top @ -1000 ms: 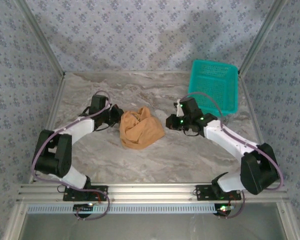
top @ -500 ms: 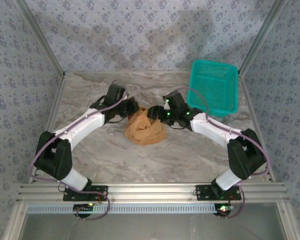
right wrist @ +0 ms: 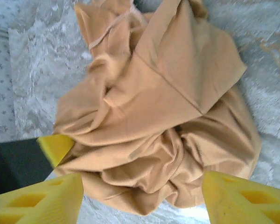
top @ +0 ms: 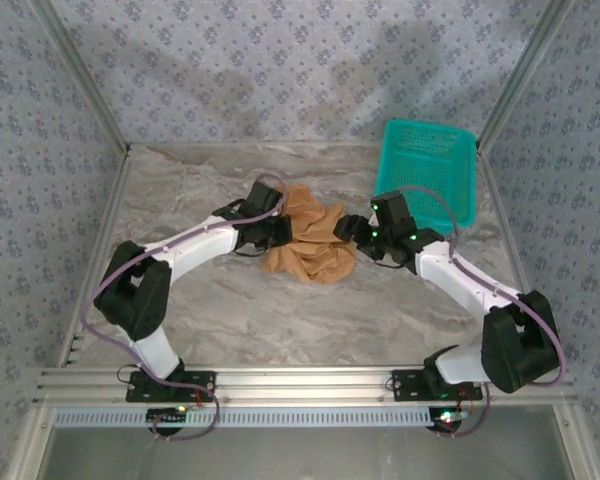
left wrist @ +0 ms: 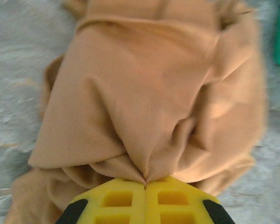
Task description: Fold the inside-out t-shirt
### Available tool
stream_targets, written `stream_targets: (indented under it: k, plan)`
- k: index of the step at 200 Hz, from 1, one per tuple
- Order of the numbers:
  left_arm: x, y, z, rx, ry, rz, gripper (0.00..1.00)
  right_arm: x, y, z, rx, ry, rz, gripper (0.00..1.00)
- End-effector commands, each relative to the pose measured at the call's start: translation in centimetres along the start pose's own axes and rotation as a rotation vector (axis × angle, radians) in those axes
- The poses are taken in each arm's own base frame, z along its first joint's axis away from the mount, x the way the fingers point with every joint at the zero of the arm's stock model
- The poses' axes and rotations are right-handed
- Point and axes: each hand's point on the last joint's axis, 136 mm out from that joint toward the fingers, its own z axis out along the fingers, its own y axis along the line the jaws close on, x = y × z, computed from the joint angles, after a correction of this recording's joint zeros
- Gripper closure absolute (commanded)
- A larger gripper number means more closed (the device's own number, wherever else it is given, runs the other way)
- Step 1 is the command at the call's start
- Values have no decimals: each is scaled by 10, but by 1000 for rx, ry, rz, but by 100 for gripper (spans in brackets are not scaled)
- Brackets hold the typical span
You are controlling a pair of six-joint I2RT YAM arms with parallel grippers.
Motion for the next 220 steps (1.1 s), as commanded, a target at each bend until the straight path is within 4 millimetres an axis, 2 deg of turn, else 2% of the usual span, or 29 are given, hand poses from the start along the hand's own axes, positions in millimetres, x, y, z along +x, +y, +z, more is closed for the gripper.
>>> stream_targets:
  k: [1,33,47,79,89,96,99,102,105,107,108,113,128,154,164,176,195,220]
  plan:
    - [-30,-23,-24,111,-73,-30,100,20,-15,9,96,35,-48,35]
    - [-33,-22,-26,116,-76,-39,100,35,-18,31,141,72,-71,55]
    - [-34,-22,-26,116,-74,-43,100,37,-19,43,163,88,-85,55]
    - [-42,-19,-34,123,-90,-56,100,34,-27,73,212,120,-97,47]
    - [-47,-17,-38,122,-100,-58,100,30,-29,82,224,117,-97,48]
    - [-51,-14,-42,121,-109,-63,100,27,-31,88,228,117,-97,56]
    - [-52,-13,-43,121,-110,-64,100,25,-30,90,227,115,-97,64]
    - [-53,-12,-45,122,-112,-69,100,22,-29,91,223,118,-97,76]
    - [-56,-10,-47,124,-116,-73,100,22,-28,92,221,120,-98,80]
    - [-57,-9,-48,125,-118,-76,100,19,-26,92,215,120,-98,90]
    - [-58,-8,-48,125,-119,-78,100,19,-26,92,215,120,-98,90]
    - [-62,-3,-51,122,-124,-87,100,17,-22,90,206,125,-104,100]
    - [-75,21,-59,95,-151,-127,100,7,-5,72,183,116,-160,100]
    - [-92,76,-68,33,-192,-221,100,-8,27,16,117,68,-270,100]
    - [-92,94,-70,17,-204,-262,100,-10,36,-4,77,51,-286,100]
    - [-88,104,-69,17,-216,-292,100,-6,44,-21,12,46,-293,100]
    - [-71,103,-60,42,-204,-314,100,16,51,-24,-90,79,-297,100]
    - [-34,83,-45,75,-176,-262,100,67,44,4,-184,190,-308,100]
